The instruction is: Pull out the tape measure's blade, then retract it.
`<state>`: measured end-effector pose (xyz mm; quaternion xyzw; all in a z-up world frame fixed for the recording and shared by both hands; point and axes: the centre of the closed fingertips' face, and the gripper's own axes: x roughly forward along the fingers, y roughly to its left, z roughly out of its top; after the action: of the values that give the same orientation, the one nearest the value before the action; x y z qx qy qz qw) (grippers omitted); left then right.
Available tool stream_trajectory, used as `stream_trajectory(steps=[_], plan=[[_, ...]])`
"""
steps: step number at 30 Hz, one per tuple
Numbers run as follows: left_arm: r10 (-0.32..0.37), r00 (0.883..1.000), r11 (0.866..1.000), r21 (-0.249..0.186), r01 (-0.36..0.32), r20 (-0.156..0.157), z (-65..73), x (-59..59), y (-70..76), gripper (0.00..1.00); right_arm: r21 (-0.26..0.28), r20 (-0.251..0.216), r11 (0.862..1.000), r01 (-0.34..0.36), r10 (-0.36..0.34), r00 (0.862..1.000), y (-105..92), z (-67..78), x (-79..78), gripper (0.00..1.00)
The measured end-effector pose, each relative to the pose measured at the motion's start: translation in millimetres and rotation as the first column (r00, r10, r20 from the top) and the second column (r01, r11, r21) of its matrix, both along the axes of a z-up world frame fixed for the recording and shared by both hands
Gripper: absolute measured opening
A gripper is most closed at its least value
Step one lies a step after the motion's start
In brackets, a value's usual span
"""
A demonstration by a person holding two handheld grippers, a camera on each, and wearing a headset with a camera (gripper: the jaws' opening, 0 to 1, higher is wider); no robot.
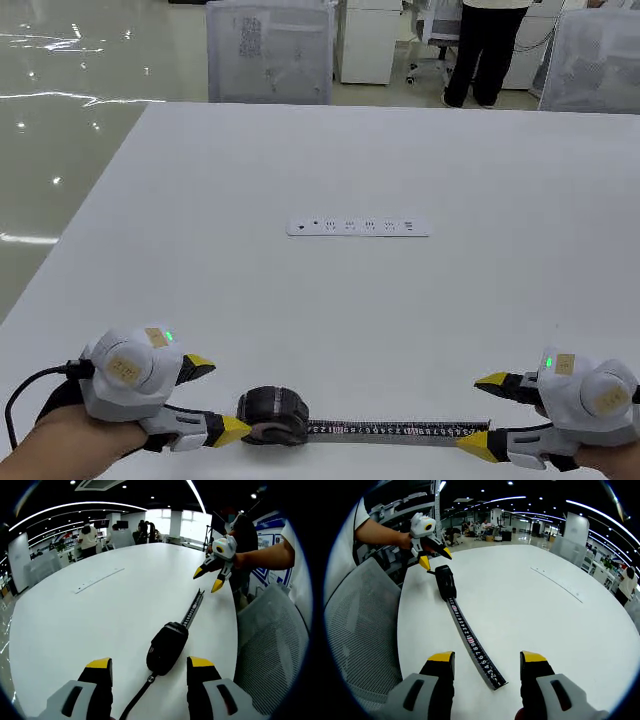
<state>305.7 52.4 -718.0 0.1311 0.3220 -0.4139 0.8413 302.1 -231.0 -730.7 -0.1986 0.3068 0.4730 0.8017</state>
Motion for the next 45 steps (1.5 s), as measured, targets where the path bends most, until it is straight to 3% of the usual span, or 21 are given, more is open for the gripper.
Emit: stream_trajectory(steps=[6, 8, 9, 14, 24, 35, 45], plan=[[0.047, 0.999, 0.998, -0.032, -0.046, 0.01, 6.2, -4.0, 8.9, 0.6, 0.039, 0.019, 0.998, 0.042, -0.042, 0.999, 4.7, 7.7, -1.5, 0.53], [0.092, 0.996, 0.992, -0.089, -0.09, 0.017, 13.5, -2.4, 10.3, 0.62, 0.058, 0.033, 0.996, 0.063, -0.065, 0.997, 5.2, 12.0, -0.8, 0.53], [0.099, 0.995, 0.991, -0.096, -0.097, 0.017, 14.7, -2.9, 11.7, 0.63, 0.066, 0.036, 0.995, 0.069, -0.071, 0.997, 5.4, 13.1, -0.9, 0.52], [0.107, 0.994, 0.991, -0.084, -0.104, 0.028, 15.7, -10.4, 15.5, 0.64, 0.069, 0.048, 0.995, 0.077, -0.08, 0.996, 7.8, 13.5, -6.9, 0.55], [0.15, 0.985, 0.987, -0.068, -0.144, 0.087, 18.2, -21.8, 26.9, 0.65, 0.102, 0.044, 0.987, 0.127, -0.132, 0.99, 5.9, 12.5, -20.1, 0.6], [0.211, 0.974, 0.975, -0.095, -0.203, 0.083, 12.7, -41.5, 37.5, 0.66, 0.125, 0.067, 0.98, 0.152, -0.161, 0.985, 7.9, 13.6, -36.3, 0.64], [0.246, 0.965, 0.966, -0.107, -0.236, 0.088, 11.9, -53.3, 50.6, 0.68, 0.139, 0.048, 0.975, 0.171, -0.179, 0.983, 9.0, 9.6, -48.2, 0.73]])
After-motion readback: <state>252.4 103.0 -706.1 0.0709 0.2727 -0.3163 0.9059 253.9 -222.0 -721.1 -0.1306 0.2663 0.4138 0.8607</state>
